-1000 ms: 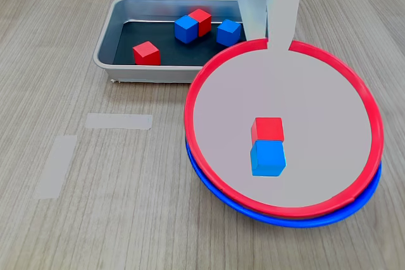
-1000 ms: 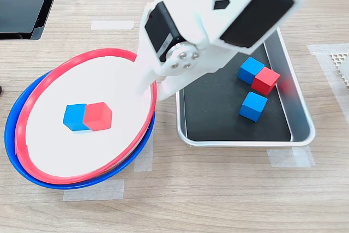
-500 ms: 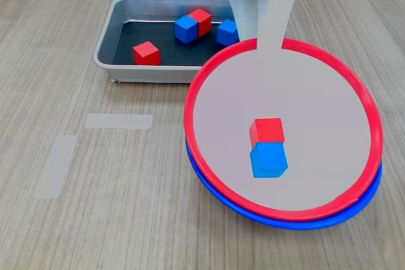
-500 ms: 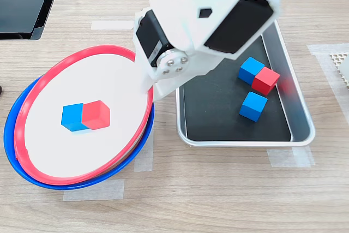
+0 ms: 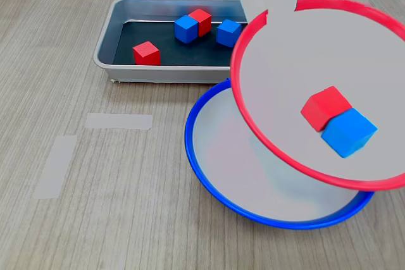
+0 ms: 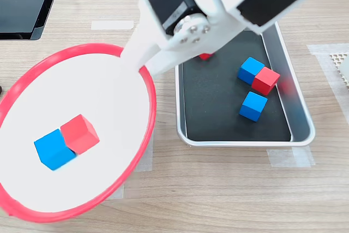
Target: Resolve any anomalies and move all blocks to matching dishes
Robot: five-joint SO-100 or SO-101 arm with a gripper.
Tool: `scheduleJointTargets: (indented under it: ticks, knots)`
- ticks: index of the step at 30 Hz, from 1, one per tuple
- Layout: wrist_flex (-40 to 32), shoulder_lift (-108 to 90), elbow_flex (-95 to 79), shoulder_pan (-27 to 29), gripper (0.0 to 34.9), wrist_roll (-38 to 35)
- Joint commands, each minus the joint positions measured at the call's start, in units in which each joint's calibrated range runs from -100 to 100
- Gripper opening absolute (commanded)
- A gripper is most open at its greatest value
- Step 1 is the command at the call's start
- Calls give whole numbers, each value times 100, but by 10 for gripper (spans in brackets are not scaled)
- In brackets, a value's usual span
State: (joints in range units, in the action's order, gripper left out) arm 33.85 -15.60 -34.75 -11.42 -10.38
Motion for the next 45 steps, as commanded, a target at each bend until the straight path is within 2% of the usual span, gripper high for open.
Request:
scheduleJointTargets:
  ticks: [1, 8, 14, 19, 22, 24, 26, 29, 31, 37, 45]
  knots:
    - [-310, -483, -34, 299, 0, 122]
    - [-1227, -1037, -835, 873, 0, 122]
    - [-1581, -1455, -1317, 1391, 0, 39]
    - [-1565, -1429, -1554, 1664, 0, -161]
    - [-962, -1242, -1272, 1570, 3, -625]
    - [-649, -1114, -1026, 1551, 25, -830]
    - [-409, -892, -707, 1542, 72, -1026]
    - [-533, -363, -198, 1353, 125, -1382]
    - [-541, -90, 139, 1250, 119, -1543]
    - [-665, 575, 521, 1052, 154, -2042]
    - [-607, 1445, 1022, 1090, 145, -2774]
